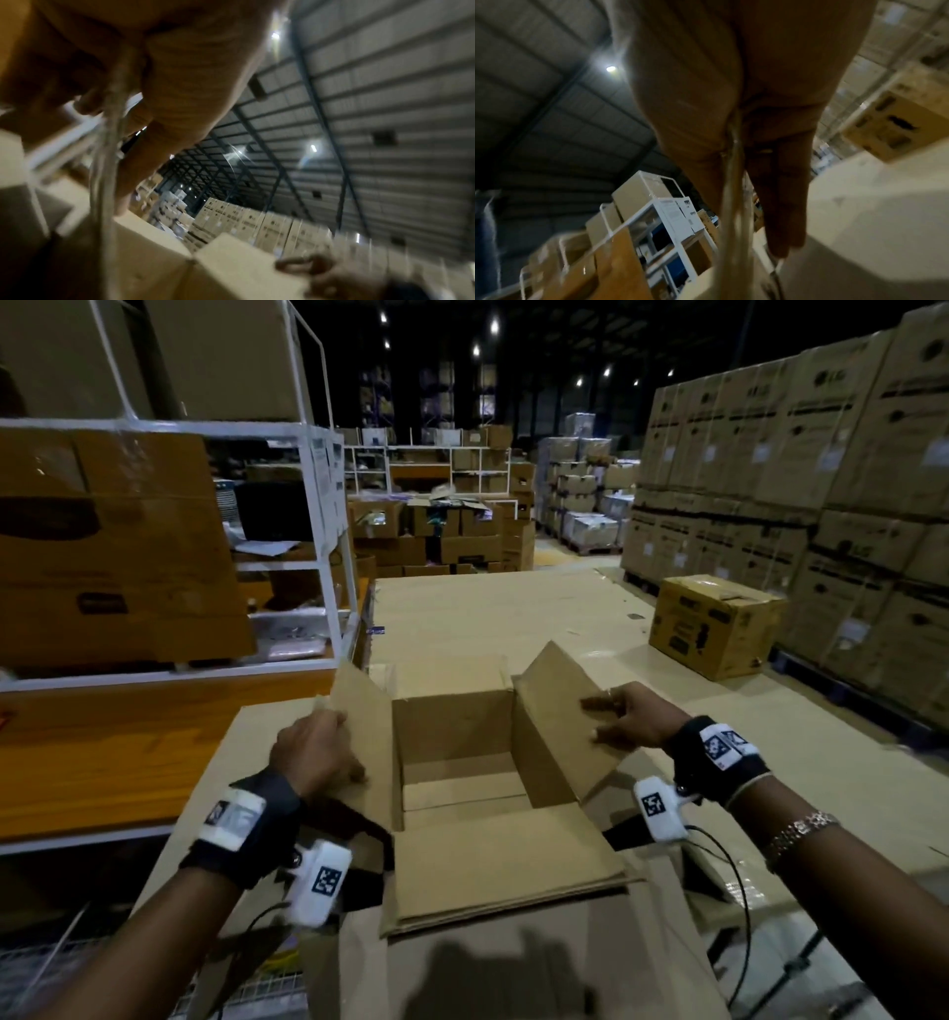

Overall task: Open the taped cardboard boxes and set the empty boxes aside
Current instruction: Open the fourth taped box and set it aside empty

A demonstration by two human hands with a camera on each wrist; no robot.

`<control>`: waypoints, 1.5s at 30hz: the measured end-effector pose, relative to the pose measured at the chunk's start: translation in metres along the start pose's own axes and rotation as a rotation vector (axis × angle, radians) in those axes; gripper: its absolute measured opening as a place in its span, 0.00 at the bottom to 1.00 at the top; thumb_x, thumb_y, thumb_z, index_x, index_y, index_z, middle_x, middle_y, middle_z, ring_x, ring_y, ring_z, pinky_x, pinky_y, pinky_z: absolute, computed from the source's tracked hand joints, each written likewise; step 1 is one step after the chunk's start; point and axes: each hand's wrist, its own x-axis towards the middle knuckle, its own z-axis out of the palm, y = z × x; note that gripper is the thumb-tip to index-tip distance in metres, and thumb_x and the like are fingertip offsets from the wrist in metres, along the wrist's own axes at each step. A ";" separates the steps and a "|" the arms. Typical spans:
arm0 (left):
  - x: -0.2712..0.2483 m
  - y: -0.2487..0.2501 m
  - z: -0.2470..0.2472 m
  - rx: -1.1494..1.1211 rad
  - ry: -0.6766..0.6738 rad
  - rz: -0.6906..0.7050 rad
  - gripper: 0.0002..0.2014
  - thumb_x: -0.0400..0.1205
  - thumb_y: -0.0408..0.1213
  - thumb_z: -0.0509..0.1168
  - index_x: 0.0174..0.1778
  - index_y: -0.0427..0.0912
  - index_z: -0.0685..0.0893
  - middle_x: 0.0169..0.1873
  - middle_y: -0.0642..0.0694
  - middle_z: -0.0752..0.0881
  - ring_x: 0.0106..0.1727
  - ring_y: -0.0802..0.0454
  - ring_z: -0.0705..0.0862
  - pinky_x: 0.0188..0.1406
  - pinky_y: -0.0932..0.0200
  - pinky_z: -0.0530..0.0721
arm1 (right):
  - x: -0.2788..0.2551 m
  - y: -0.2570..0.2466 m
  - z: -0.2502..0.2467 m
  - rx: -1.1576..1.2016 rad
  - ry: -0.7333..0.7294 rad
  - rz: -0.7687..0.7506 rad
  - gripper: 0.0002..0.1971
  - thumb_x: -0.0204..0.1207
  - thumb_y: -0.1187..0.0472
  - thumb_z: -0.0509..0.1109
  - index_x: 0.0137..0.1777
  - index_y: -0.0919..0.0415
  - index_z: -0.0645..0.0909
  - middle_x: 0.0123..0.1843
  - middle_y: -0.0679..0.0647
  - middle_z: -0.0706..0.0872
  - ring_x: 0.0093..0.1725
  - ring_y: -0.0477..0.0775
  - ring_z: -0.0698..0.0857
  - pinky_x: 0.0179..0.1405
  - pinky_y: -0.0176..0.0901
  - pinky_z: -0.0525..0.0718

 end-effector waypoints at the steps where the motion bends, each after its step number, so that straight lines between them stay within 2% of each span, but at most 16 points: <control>1: -0.004 -0.001 0.002 0.194 0.060 0.033 0.42 0.71 0.48 0.81 0.80 0.50 0.71 0.80 0.40 0.72 0.77 0.39 0.74 0.72 0.38 0.78 | -0.004 0.006 0.001 -0.030 0.030 0.004 0.35 0.75 0.64 0.80 0.82 0.54 0.73 0.75 0.52 0.79 0.55 0.49 0.86 0.44 0.40 0.90; 3: -0.021 0.003 0.005 0.365 0.145 0.135 0.44 0.72 0.55 0.79 0.83 0.53 0.68 0.88 0.41 0.57 0.88 0.37 0.55 0.83 0.32 0.61 | -0.015 0.014 0.008 -0.269 0.151 -0.063 0.41 0.76 0.60 0.79 0.87 0.50 0.64 0.83 0.54 0.72 0.68 0.57 0.82 0.62 0.55 0.88; 6: -0.065 0.020 0.015 0.118 0.001 0.368 0.45 0.72 0.67 0.73 0.84 0.58 0.66 0.89 0.51 0.54 0.89 0.48 0.45 0.87 0.39 0.47 | -0.043 0.014 0.027 -0.518 0.271 -0.330 0.40 0.76 0.48 0.77 0.87 0.47 0.64 0.89 0.56 0.61 0.84 0.60 0.69 0.83 0.66 0.67; 8: -0.094 0.033 0.022 -0.061 -0.240 0.476 0.49 0.70 0.73 0.71 0.86 0.63 0.61 0.87 0.61 0.50 0.87 0.58 0.41 0.87 0.45 0.43 | -0.070 0.001 0.037 -0.272 0.121 -0.483 0.39 0.75 0.37 0.74 0.85 0.41 0.66 0.88 0.48 0.65 0.84 0.50 0.69 0.81 0.62 0.72; 10: -0.110 0.040 0.030 -0.022 -0.442 0.612 0.56 0.66 0.78 0.70 0.88 0.66 0.53 0.89 0.61 0.48 0.88 0.59 0.40 0.88 0.48 0.40 | -0.094 -0.015 0.049 -0.132 -0.199 -0.515 0.46 0.71 0.30 0.74 0.86 0.32 0.57 0.88 0.38 0.60 0.84 0.39 0.64 0.82 0.50 0.72; 13: -0.112 0.038 0.049 0.118 -0.633 0.707 0.64 0.65 0.76 0.73 0.88 0.66 0.39 0.90 0.56 0.40 0.89 0.55 0.38 0.88 0.47 0.39 | -0.110 -0.023 0.069 -0.357 -0.494 -0.511 0.63 0.62 0.26 0.79 0.89 0.36 0.41 0.89 0.34 0.53 0.84 0.35 0.58 0.82 0.37 0.63; 16: -0.116 0.037 0.057 0.201 -0.525 0.688 0.57 0.75 0.61 0.73 0.89 0.60 0.37 0.90 0.50 0.43 0.90 0.46 0.44 0.89 0.41 0.45 | -0.107 -0.014 0.087 -0.646 -0.433 -0.577 0.59 0.68 0.30 0.76 0.90 0.41 0.42 0.91 0.44 0.51 0.87 0.43 0.55 0.88 0.49 0.53; 18: -0.117 0.034 0.053 0.187 -0.490 0.693 0.48 0.81 0.50 0.68 0.90 0.58 0.42 0.90 0.48 0.49 0.90 0.45 0.51 0.88 0.43 0.50 | -0.107 -0.011 0.091 -0.646 -0.390 -0.584 0.48 0.75 0.35 0.71 0.90 0.41 0.48 0.91 0.48 0.55 0.88 0.50 0.59 0.88 0.56 0.58; 24: -0.106 0.028 0.009 0.025 -0.539 0.773 0.31 0.85 0.46 0.56 0.87 0.58 0.64 0.81 0.53 0.75 0.77 0.53 0.75 0.76 0.53 0.73 | -0.108 -0.041 0.078 -0.421 -0.433 -0.645 0.27 0.86 0.46 0.66 0.84 0.42 0.70 0.77 0.42 0.82 0.68 0.42 0.83 0.67 0.38 0.80; 28: -0.101 0.025 -0.001 0.078 -0.527 0.767 0.31 0.86 0.35 0.58 0.85 0.62 0.66 0.71 0.47 0.84 0.64 0.50 0.83 0.60 0.57 0.79 | -0.102 -0.050 0.080 -0.432 -0.451 -0.639 0.24 0.88 0.51 0.65 0.83 0.44 0.72 0.60 0.48 0.91 0.45 0.39 0.84 0.46 0.34 0.82; 31: -0.102 0.034 -0.005 0.094 -0.511 0.782 0.30 0.87 0.30 0.59 0.85 0.59 0.69 0.68 0.44 0.85 0.62 0.49 0.83 0.52 0.63 0.74 | -0.100 -0.051 0.075 -0.425 -0.448 -0.630 0.22 0.87 0.51 0.66 0.81 0.43 0.75 0.60 0.47 0.92 0.45 0.38 0.85 0.47 0.30 0.81; 33: -0.108 0.046 -0.003 0.104 -0.479 0.823 0.29 0.86 0.31 0.59 0.84 0.56 0.71 0.64 0.44 0.87 0.57 0.50 0.83 0.48 0.63 0.72 | -0.102 -0.045 0.067 -0.412 -0.439 -0.609 0.22 0.86 0.49 0.68 0.80 0.41 0.76 0.60 0.47 0.92 0.47 0.41 0.87 0.50 0.39 0.85; 36: -0.112 0.055 0.011 0.142 -0.471 0.832 0.30 0.85 0.36 0.60 0.85 0.59 0.68 0.65 0.46 0.88 0.58 0.48 0.84 0.57 0.54 0.80 | -0.106 -0.032 0.060 -0.397 -0.412 -0.589 0.23 0.84 0.44 0.69 0.79 0.37 0.76 0.61 0.45 0.92 0.50 0.46 0.89 0.52 0.49 0.87; 39: -0.109 0.052 0.022 0.190 -0.497 0.779 0.34 0.83 0.45 0.63 0.86 0.64 0.61 0.70 0.48 0.84 0.64 0.48 0.82 0.65 0.50 0.80 | -0.111 -0.026 0.067 -0.408 -0.370 -0.581 0.28 0.81 0.37 0.70 0.79 0.41 0.76 0.63 0.41 0.90 0.53 0.39 0.88 0.55 0.42 0.87; 42: -0.111 0.048 0.026 0.212 -0.533 0.752 0.38 0.83 0.49 0.66 0.88 0.62 0.56 0.80 0.50 0.75 0.72 0.48 0.76 0.73 0.50 0.75 | -0.116 -0.020 0.078 -0.423 -0.340 -0.522 0.36 0.75 0.28 0.70 0.81 0.41 0.73 0.74 0.45 0.84 0.67 0.45 0.85 0.68 0.46 0.83; 45: -0.117 0.044 0.031 0.248 -0.535 0.758 0.42 0.83 0.50 0.67 0.90 0.58 0.51 0.86 0.49 0.64 0.82 0.47 0.67 0.81 0.50 0.66 | -0.123 -0.015 0.089 -0.392 -0.309 -0.501 0.39 0.74 0.30 0.72 0.83 0.44 0.71 0.82 0.44 0.75 0.78 0.45 0.76 0.74 0.35 0.72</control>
